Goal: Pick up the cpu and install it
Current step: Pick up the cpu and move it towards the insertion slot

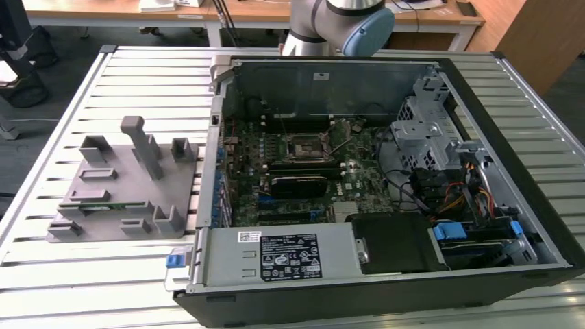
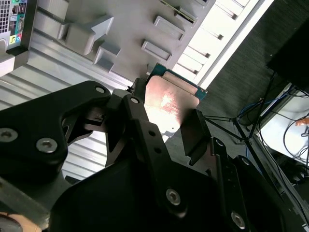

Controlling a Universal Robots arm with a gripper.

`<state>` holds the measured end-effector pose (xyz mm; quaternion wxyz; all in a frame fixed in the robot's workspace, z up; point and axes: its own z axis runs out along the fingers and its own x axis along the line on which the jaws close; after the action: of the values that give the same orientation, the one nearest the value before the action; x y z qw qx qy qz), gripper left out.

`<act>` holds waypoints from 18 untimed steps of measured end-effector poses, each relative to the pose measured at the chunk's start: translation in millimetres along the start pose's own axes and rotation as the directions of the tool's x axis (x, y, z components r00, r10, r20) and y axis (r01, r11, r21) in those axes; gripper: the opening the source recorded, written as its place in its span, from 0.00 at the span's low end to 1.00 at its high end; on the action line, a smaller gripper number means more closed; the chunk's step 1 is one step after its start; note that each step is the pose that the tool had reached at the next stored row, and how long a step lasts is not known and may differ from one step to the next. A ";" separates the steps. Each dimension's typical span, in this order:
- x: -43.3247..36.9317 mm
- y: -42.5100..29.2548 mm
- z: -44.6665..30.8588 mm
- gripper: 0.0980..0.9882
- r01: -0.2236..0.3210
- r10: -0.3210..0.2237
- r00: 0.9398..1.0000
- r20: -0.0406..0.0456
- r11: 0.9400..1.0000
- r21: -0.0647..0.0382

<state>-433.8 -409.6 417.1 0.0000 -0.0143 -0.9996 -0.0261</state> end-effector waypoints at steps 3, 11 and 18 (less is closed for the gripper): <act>-0.4 0.1 -2.0 0.49 0.000 0.000 1.000 0.000 1.000 0.000; -0.9 0.3 -4.7 0.49 0.000 0.000 1.000 0.000 1.000 0.000; -2.2 0.6 -11.2 0.49 0.000 0.000 1.000 0.000 1.000 0.000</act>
<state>-431.6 -409.6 428.3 0.0000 -0.0143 -0.9996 -0.0261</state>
